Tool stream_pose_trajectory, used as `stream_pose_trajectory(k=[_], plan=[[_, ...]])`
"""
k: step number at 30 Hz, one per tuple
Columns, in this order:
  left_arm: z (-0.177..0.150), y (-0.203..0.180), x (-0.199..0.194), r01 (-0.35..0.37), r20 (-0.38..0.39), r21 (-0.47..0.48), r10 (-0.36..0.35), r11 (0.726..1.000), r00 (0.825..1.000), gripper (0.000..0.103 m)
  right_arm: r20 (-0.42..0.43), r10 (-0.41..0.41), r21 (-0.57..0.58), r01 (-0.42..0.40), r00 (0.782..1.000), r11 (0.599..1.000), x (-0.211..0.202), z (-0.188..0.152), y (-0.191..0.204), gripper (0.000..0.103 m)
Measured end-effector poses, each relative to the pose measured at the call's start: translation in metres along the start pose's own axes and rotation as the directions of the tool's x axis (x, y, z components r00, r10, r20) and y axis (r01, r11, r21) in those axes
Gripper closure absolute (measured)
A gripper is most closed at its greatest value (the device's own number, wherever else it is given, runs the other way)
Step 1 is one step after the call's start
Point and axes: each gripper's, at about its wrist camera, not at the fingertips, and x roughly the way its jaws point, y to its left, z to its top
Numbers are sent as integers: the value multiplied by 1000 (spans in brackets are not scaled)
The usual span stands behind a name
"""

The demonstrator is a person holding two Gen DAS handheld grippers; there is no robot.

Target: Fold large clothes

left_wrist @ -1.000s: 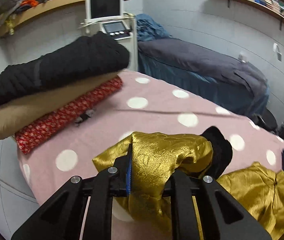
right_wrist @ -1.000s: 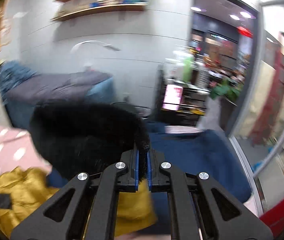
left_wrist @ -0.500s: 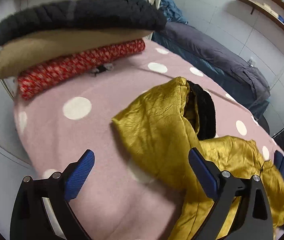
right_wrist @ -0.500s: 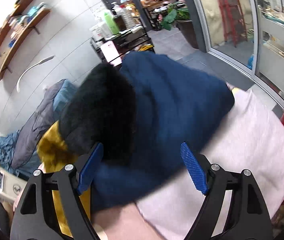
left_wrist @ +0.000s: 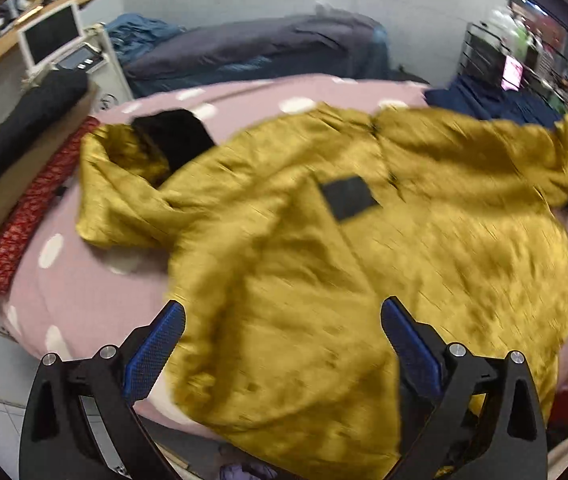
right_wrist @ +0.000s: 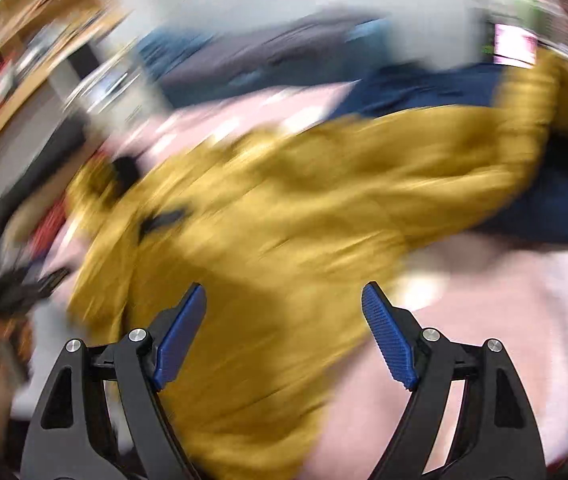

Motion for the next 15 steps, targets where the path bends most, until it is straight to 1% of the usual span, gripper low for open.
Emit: stream_pose_trajectory(k=[2,3,4,5,6,8,9,11,12,13,14,15], plan=[[-11,-10,6,39,-37,17,-39,999,999,7,-65,45,-124,-53,997,991,10,-24,39,23],[-17,-15,9,44,-51,35,-42,998,998,7,-126,71,-226,-99,989,969,19,-39,65,23],[-21,-20,12,38,-60,62,-34,997,998,7,-158,82,-281,-124,984,952,23,-53,82,23],[-25,-26,16,27,-68,87,-21,996,997,7,-193,81,-347,-146,978,926,29,-69,99,23],[-28,-31,19,18,-78,105,-10,994,997,7,-217,54,-420,-143,975,896,35,-84,115,23],[-36,-40,28,-6,-103,141,21,990,994,7,-221,-24,-519,-97,975,849,43,-107,128,23],[-40,-42,31,-19,-109,156,36,988,993,7,-217,-84,-566,-55,972,823,51,-116,136,23],[-47,-45,41,-69,-115,192,92,979,989,10,-200,-145,-614,-9,969,790,59,-122,138,23],[-49,-45,46,-84,-127,200,111,976,986,15,-201,-160,-624,0,966,782,64,-123,139,23],[-50,-44,49,-87,-136,201,116,976,984,22,-195,-197,-640,27,961,768,71,-126,140,23],[-51,-42,51,-86,-144,199,116,976,983,25,-183,-224,-652,52,957,757,74,-127,137,23],[-52,-41,53,-81,-150,199,112,977,982,32,-175,-248,-664,72,953,745,76,-130,131,24]])
